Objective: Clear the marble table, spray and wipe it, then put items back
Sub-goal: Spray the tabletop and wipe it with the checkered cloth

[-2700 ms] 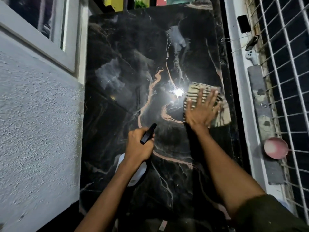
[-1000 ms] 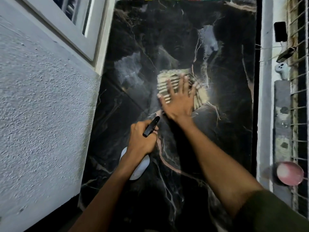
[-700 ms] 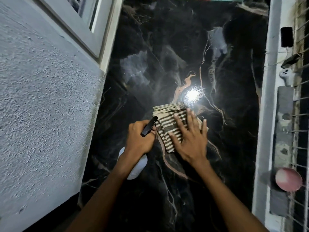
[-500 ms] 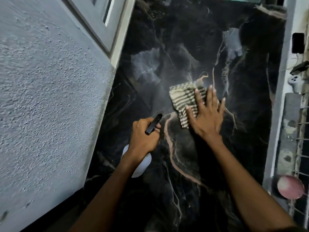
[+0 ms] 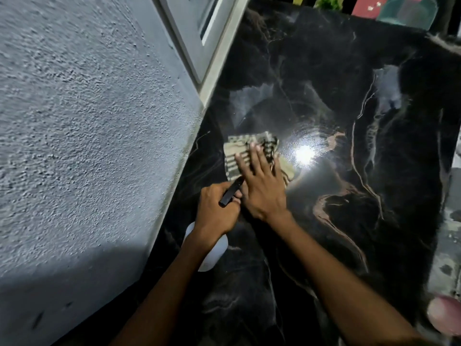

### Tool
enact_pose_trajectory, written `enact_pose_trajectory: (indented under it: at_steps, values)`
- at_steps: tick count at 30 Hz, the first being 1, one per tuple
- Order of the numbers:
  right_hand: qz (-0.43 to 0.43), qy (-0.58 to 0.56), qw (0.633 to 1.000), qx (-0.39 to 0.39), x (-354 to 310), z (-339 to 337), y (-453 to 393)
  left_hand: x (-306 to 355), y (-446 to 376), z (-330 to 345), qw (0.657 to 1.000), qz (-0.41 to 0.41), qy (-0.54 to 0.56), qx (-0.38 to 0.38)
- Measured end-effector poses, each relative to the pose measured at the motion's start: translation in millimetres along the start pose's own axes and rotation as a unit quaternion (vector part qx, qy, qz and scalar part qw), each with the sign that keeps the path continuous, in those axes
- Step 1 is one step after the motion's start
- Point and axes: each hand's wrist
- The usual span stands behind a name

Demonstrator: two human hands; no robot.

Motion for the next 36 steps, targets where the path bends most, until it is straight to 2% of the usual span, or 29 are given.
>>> enact_pose_trajectory:
  at_steps: [3, 7, 12, 15, 18, 24, 27, 31, 36]
  values:
    - [-0.048, 0.010, 0.999, -0.004, 1.3, 9.4, 23.9, 1.6, -8.8, -0.9, 1.000, 0.014, -0.003, -0.005]
    - [-0.063, 0.037, 0.997, -0.016, 20.4, -6.0, -19.5, 2.2, -16.9, -4.8, 1.000, 0.024, 0.002, -0.005]
    - [0.045, 0.023, 0.998, -0.025, 47.4, -47.4, -149.9, -3.4, -17.8, -18.6, 1.000, -0.001, 0.012, 0.000]
    - [0.086, 0.023, 0.995, -0.038, 40.4, -56.6, -195.6, -10.1, -14.8, -30.9, 1.000, -0.010, 0.018, 0.010]
    - [0.085, 0.020, 0.995, -0.048, 14.6, -50.7, -183.1, -15.4, -16.3, -40.3, 1.000, -0.026, 0.011, 0.011]
    - [-0.085, 0.010, 0.995, -0.054, -43.5, -7.4, -42.9, -12.1, -28.7, -48.7, 0.999, 0.008, -0.012, 0.034]
    - [-0.134, -0.008, 0.990, -0.045, -40.9, 5.4, -4.9, -13.3, -32.1, -50.0, 0.999, 0.016, -0.025, 0.032]
    - [-0.144, 0.027, 0.989, -0.033, -20.7, -9.3, -47.5, -15.8, -32.2, -49.4, 0.999, 0.011, -0.019, 0.026]
    - [-0.028, 0.038, 0.998, -0.032, -18.0, -33.8, -145.7, -20.1, -23.2, -50.7, 0.999, -0.027, 0.014, 0.022]
Point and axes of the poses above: each hand's wrist, its own y-axis away from the middle knuckle, its own z-axis out of the palm, x = y × z, and after that the axes turned 4 degrees about z, right-handed
